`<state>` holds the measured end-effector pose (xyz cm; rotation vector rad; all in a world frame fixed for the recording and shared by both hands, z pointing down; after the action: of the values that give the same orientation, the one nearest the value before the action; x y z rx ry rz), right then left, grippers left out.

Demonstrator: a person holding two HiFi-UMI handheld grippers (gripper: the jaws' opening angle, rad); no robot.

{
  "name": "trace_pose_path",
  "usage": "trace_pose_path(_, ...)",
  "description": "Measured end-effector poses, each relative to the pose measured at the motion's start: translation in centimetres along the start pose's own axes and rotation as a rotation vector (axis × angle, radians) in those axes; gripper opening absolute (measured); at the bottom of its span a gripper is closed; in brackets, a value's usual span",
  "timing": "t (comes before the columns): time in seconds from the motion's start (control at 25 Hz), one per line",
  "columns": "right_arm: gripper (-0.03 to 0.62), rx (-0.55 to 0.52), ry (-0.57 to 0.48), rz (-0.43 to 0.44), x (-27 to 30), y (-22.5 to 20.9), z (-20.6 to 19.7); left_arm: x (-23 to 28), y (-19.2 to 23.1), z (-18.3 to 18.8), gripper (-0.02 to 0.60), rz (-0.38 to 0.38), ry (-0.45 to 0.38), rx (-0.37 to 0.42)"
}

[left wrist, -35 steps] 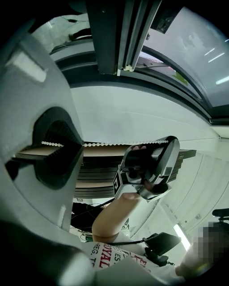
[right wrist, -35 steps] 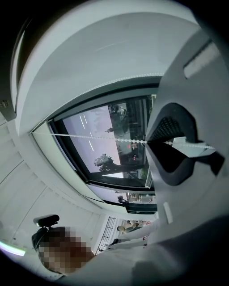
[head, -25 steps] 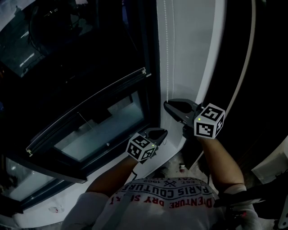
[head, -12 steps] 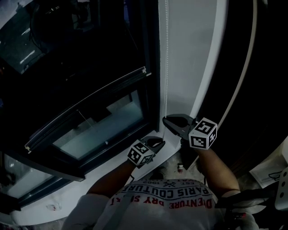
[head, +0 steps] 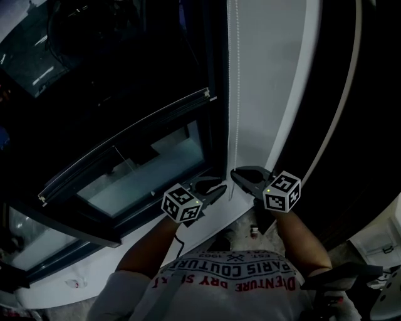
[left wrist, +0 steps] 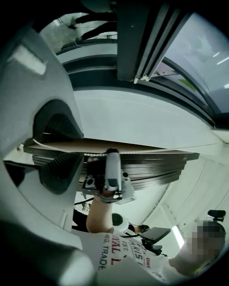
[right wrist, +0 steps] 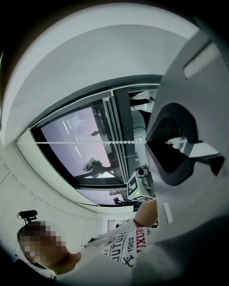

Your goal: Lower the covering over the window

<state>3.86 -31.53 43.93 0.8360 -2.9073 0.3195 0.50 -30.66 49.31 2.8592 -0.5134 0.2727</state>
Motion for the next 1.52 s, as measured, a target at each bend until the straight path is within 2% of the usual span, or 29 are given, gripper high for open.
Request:
trace_pose_path(0.2,0.006,-0.028,0.009,-0.013,-0.2,0.1,-0.1,-1.6,-0.5,7.0,0.103,-0.025,-0.096,0.054)
trace_pose_path(0.4,0.006,-0.031,0.015,-0.015,-0.5,0.4,-0.2,-1.2,-2.4,14.6,0.103,-0.122,-0.137,0.132)
trace_pose_path(0.56,0.006,-0.030,0.016,-0.010,-0.4,0.6,-0.3,-0.7,-2.3,19.7,0.101,-0.117,-0.145,0.184)
trace_pose_path(0.72,0.006,-0.029,0.017,-0.007,-0.4,0.7,-0.3,-0.3,-2.2,22.6,0.100,-0.118,-0.150,0.204)
trace_pose_path(0.84,0.006,-0.015,0.007,-0.004,-0.7,0.7,-0.2,0.2,-2.3,24.1,0.097,-0.116,-0.151,0.209)
trace_pose_path(0.92,0.006,-0.005,-0.003,-0.010,-1.0,0.6,-0.2,0.5,-2.4,24.7,0.046,-0.117,-0.143,0.208)
trace_pose_path(1.08,0.006,0.001,-0.013,-0.020,-1.2,0.2,-0.2,0.7,-3.0,24.6,0.024,-0.141,-0.126,0.197)
trace_pose_path(1.2,0.006,0.006,-0.020,-0.024,-1.2,0.1,-0.2,0.4,-2.7,24.6,0.020,-0.142,-0.156,0.164)
trace_pose_path(1.28,0.006,0.006,-0.012,-0.024,-1.1,0.1,-0.5,0.4,-2.3,24.3,0.018,-0.128,-0.172,0.138)
trace_pose_path(1.4,0.006,0.003,0.033,-0.023,-1.1,0.1,-2.1,1.0,-2.1,22.8,0.018,-0.113,-0.131,0.138)
trace_pose_path(1.52,0.006,0.053,0.044,-0.031,-1.3,-0.2,-3.8,1.6,-2.1,21.1,0.018,-0.106,-0.113,0.127)
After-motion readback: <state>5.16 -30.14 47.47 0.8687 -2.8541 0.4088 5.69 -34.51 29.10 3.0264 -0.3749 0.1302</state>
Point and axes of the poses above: the fingertips, and each gripper's own axes: x forward along the fingers, y to its left, z out of its top, the point moved 1 cm from there along -x, backward along the fingers, and after that the axes turned 7 degrees about -z, right-handed, at the moved point
